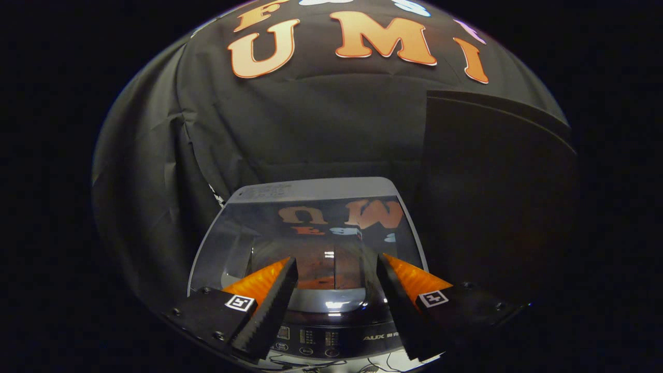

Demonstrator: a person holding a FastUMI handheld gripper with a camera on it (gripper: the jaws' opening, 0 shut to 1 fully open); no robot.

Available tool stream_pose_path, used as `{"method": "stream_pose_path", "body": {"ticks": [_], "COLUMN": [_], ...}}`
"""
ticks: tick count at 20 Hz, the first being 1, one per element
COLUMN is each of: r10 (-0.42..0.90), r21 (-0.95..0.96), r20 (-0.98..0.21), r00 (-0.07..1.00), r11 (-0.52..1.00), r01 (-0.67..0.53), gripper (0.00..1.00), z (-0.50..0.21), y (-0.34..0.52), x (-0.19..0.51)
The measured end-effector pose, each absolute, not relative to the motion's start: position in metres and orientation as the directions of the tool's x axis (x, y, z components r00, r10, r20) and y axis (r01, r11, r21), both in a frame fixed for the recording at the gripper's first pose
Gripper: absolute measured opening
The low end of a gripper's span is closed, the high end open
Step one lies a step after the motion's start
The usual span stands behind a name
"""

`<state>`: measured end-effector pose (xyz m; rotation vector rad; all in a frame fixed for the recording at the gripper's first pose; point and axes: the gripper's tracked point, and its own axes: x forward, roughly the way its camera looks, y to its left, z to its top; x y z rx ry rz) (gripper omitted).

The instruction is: Put the clothes into the washing machine and then close the washing machine lid.

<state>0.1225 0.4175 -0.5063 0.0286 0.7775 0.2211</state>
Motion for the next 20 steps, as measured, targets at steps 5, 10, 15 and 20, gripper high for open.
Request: {"method": "stream_pose_path", "body": {"ticks": [5,10,15,20], "r10": [0.236,0.291,0.369,0.417], "r21": [0.104,0.120,0.184,0.205], "r20": [-0.654,-0.583,-0.458,-0.334], "r00": [0.719,0.759,0.809,0.845], "r11": [0.969,0.954,0.930,0.908], "r01": [-0.224,-0.274,-0.320,-0.366], "gripper": [0.99,0.99,0.99,0.99], "z": [-0.475,-0.429,-0.353,-0.276], "y": [0.429,0.443,0.451,0.432], "x": [0.133,0.144,0.158,0.153]}}
